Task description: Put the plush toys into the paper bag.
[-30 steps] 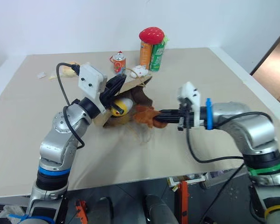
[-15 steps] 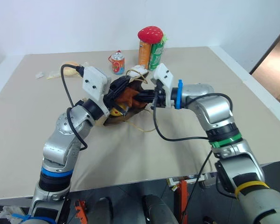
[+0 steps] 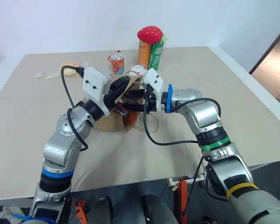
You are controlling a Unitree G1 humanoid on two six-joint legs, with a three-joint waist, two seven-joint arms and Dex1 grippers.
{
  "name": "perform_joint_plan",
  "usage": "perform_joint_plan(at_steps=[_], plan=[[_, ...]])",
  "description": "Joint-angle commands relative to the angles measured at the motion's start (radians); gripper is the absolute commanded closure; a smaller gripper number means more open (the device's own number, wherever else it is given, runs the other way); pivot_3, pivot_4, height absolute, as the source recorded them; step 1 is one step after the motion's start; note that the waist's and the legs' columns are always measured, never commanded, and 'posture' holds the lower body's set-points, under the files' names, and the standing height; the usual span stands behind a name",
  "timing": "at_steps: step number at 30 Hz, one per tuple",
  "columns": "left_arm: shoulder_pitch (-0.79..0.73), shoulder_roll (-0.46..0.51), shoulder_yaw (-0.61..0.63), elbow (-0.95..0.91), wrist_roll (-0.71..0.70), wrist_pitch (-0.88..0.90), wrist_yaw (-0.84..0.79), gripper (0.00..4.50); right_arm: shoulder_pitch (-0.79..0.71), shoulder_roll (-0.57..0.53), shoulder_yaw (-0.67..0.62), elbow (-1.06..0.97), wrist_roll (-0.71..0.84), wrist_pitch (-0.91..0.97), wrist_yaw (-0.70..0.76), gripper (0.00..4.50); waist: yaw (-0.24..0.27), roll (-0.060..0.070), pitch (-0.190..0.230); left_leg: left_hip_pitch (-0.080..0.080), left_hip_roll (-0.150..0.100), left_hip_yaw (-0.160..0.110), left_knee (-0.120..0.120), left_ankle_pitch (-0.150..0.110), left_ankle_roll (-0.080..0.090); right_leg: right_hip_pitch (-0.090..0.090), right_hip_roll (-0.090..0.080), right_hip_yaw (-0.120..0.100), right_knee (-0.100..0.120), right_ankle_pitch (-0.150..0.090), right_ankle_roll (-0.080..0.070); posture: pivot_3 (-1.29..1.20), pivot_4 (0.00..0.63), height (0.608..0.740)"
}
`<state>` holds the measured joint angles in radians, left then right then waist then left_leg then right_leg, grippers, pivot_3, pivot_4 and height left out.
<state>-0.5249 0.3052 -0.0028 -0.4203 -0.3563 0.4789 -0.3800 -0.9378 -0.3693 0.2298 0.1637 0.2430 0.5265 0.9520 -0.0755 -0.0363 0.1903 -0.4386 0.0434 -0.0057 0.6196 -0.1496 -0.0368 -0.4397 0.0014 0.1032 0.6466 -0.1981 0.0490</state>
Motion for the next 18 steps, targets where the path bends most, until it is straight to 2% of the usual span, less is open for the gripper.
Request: perform_joint_plan(at_steps=[1,11,15,18], plan=[[-0.02,0.01,0.02,-0.006,0.001,-0.025,-0.006,4.5,0.016,-0.024,-0.043,-0.073,0.018,0.0,-0.002,0.37,0.0,0.0,0.0,0.0,0.0,0.0,0.0,0.0,0.0,0.0,0.0,0.0,0.0,0.0,0.0,0.0,0.15,0.738],[-0.012,0.013,0.023,-0.012,-0.004,-0.026,-0.011,4.5,0.123,-0.203,-0.075,0.011,-0.033,-0.046,0.021,0.37,0.002,0.0,0.0,0.0,-0.001,0.0,0.0,0.0,0.0,0.001,0.0,0.001,0.0,-0.001,-0.002,0.0,0.15,0.738],[-0.011,0.015,0.024,-0.012,-0.005,-0.025,-0.012,4.5,0.153,-0.175,-0.075,0.05,-0.041,-0.081,-0.002,0.37,-0.006,0.0,0.0,0.001,0.0,0.001,0.0,0.0,0.0,0.0,0.0,0.002,0.0,-0.001,-0.001,0.0,0.15,0.738],[-0.012,0.023,0.025,-0.01,-0.006,-0.023,-0.023,4.5,0.174,-0.112,-0.051,0.09,-0.059,-0.106,-0.045,0.37,-0.007,0.0,0.0,0.002,0.002,0.001,0.0,0.0,0.0,0.0,0.003,0.003,0.0,0.0,-0.001,0.0,0.15,0.738]])
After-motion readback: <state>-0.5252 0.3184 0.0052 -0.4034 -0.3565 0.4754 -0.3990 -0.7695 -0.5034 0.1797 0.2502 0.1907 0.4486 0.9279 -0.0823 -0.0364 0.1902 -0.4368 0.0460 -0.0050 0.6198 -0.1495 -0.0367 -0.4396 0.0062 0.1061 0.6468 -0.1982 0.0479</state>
